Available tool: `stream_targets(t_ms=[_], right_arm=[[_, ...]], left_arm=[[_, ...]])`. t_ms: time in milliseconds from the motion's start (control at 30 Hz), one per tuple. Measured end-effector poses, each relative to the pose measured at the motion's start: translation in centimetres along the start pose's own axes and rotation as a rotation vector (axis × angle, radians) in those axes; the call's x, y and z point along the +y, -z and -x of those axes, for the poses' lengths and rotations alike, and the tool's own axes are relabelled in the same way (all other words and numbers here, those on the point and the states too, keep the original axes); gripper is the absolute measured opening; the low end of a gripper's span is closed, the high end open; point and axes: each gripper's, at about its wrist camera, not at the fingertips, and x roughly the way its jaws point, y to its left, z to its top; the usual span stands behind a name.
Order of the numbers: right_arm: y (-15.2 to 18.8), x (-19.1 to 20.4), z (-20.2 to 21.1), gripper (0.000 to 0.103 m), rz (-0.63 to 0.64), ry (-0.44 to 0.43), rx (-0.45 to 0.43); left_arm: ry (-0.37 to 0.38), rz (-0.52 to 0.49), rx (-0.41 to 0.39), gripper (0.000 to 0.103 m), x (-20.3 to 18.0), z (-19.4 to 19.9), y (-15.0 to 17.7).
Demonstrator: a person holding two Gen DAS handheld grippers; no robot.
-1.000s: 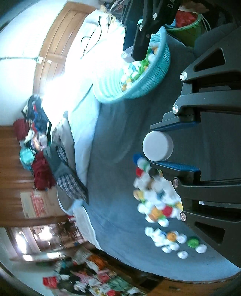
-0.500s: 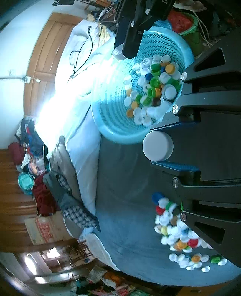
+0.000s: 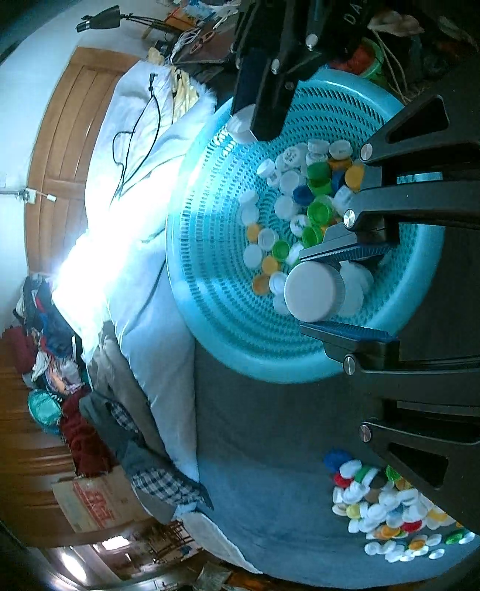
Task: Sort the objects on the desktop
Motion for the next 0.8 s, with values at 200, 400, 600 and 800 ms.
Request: stream_targets(t_ms=[200,400,600,800], right_arm=[[0.4,-0.5,0.1,0.083,-0.030,0.015,-0.023],[0.7,2.1,1.3,0.083,-0.017,-0.038,-0.065],[4.0,11.6,0.8,0.096,0.122,-0.216,-0.077],[7.3,22.0,-6.8,0.103,0.309,-0.338,0.132]], left_arm=[[0.007,0.009,-0.015,0.070,0.4,0.5,0.3],[-0.068,0.112,-0.072,0.070,7.1,3.9,4.5],[-0.323,0.376,-0.077,0.080,21.3,9.3,15.4],[-0.599,0.594,0.047,0.082,35.0,11.6,28.4]])
